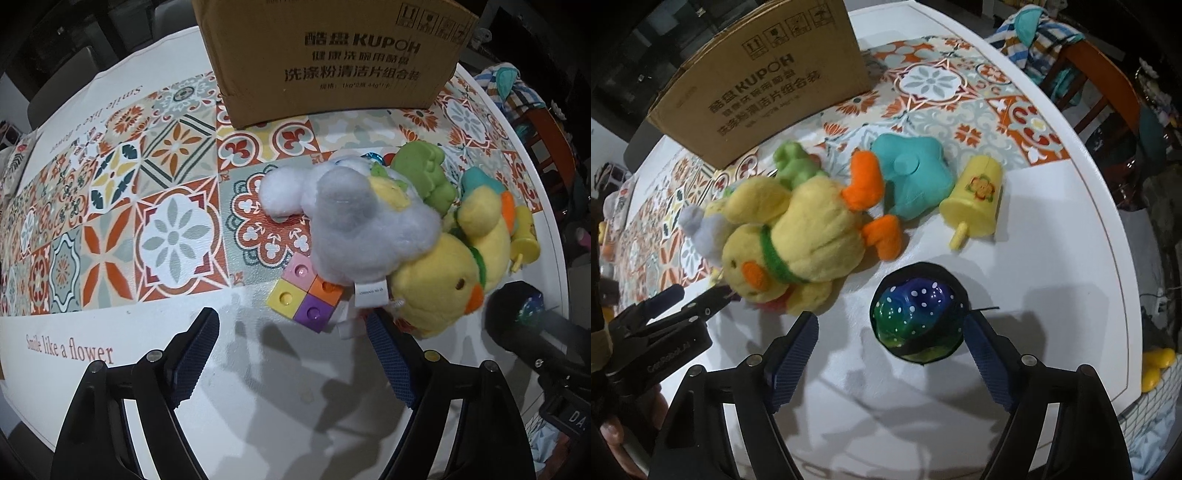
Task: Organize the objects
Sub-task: 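Grasp the glittery ball with the right gripper while the left grasps the toy cubes, then lift the ball and cubes and carry both over the cardboard box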
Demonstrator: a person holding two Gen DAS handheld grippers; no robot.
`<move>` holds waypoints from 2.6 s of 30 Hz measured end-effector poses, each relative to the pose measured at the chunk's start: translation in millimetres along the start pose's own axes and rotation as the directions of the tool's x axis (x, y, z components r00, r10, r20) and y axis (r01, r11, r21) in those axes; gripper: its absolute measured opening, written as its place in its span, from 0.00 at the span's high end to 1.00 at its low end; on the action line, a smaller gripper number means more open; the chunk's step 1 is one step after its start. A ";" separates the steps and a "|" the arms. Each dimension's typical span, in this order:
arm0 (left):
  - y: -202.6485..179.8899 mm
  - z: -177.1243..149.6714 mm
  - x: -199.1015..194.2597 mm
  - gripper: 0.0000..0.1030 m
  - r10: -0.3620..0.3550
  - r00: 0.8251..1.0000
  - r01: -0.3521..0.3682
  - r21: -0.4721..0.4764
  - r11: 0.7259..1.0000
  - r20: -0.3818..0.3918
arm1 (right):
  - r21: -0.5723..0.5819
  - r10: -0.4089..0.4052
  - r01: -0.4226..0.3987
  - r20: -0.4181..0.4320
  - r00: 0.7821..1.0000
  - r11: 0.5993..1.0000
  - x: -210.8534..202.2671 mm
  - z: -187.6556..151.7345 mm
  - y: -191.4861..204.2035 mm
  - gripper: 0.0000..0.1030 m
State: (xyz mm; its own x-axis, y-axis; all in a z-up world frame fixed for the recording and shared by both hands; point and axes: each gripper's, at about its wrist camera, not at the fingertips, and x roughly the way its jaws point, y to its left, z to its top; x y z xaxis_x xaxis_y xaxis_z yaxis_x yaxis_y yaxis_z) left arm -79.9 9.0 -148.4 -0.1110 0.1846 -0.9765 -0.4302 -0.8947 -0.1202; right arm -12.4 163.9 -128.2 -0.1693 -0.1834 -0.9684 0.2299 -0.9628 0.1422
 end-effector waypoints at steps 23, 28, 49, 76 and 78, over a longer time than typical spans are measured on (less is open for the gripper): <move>-4.9 8.4 32.6 0.54 -0.015 1.000 0.015 0.017 1.000 -0.008 | -0.441 -0.043 0.045 0.015 0.999 0.896 16.9 13.8 -10.8 0.27; -8.4 5.9 34.0 0.57 -0.024 1.000 0.024 0.019 1.000 -0.007 | -0.456 -0.035 0.024 -0.015 0.999 0.889 22.3 16.3 -15.5 0.40; -2.8 -20.9 -9.5 0.59 -0.116 0.993 0.116 -0.032 0.993 0.006 | -0.842 0.092 -0.141 -0.109 0.990 0.520 -13.4 6.7 -4.7 0.40; -10.8 -19.7 -102.3 0.59 -0.189 0.976 0.192 -0.024 0.981 0.108 | -0.939 0.217 -0.232 -0.178 0.960 0.255 -84.8 10.6 17.4 0.40; -11.7 -18.9 -108.8 0.59 -0.194 0.974 0.198 -0.019 0.980 0.115 | -0.942 0.227 -0.236 -0.182 0.957 0.240 -90.1 11.4 19.0 0.40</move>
State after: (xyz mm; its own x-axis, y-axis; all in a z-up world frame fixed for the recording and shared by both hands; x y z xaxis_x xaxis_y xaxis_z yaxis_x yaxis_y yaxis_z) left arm -45.9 -8.3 -44.1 -0.1280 0.4005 -0.9073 -0.4270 -0.8480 -0.3140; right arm -3.8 159.8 -35.8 0.0647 -0.3583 -0.9314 0.9976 -0.0011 0.0697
